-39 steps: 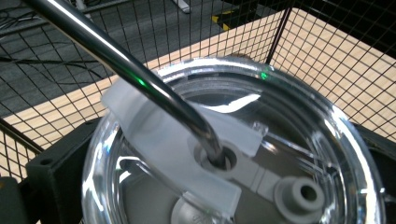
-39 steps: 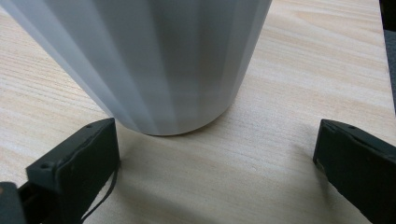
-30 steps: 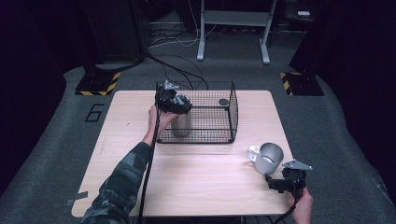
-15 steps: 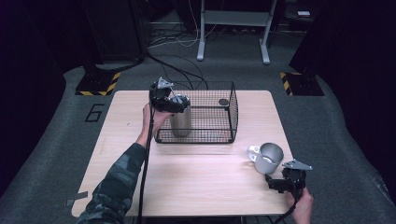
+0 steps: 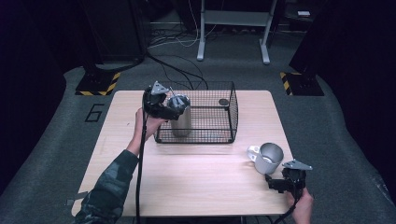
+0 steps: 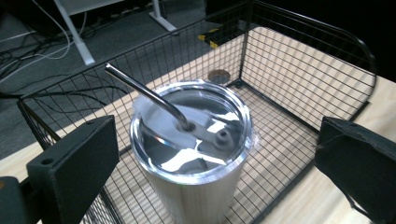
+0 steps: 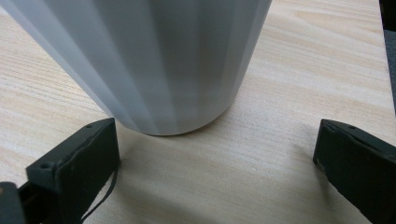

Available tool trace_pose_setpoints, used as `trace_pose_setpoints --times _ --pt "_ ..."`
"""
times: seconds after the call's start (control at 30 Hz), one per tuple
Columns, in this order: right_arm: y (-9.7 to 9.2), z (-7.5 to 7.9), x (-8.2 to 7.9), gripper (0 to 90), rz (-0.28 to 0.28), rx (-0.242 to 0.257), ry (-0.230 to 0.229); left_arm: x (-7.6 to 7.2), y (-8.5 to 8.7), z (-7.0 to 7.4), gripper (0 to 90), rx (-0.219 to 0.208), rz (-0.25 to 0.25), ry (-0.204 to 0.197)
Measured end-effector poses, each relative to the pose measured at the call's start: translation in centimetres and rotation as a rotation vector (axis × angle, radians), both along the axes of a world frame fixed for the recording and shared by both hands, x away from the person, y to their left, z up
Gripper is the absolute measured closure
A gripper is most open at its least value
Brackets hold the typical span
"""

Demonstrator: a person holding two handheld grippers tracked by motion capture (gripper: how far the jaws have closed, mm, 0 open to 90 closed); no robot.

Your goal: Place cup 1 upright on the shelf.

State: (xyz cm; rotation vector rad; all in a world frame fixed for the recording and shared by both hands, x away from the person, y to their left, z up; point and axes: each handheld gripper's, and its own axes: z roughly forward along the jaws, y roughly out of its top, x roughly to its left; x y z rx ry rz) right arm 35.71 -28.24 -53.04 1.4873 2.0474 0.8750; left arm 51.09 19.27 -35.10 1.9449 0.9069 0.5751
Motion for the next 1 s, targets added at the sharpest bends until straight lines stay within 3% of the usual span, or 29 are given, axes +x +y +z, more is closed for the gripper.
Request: trace_pose_setpoints --times 0.07,0.33,0.5,0.87,1.0 --pt "0.0 0.0 0.0 0.0 0.0 0.0 0.0 -1.0 0.3 0.1 0.1 0.014 -0.005 -0.016" --pt "0.0 0.0 0.0 0.0 0.0 0.0 0.0 -3.1 1.1 -0.3 0.1 0.051 -0.035 -0.017" --pt "0.0 0.0 0.0 0.0 0.0 0.0 0.0 -4.9 2.0 -1.1 0.1 0.05 -0.039 -0.028" --pt "0.0 0.0 0.0 0.0 -0.001 0.0 0.0 -7.1 3.4 -2.7 0.1 0.057 -0.05 -0.003" --pt "0.0 0.0 0.0 0.0 -0.001 0.0 0.0 -8.3 3.9 -4.0 0.1 0.077 -0.045 0.01"
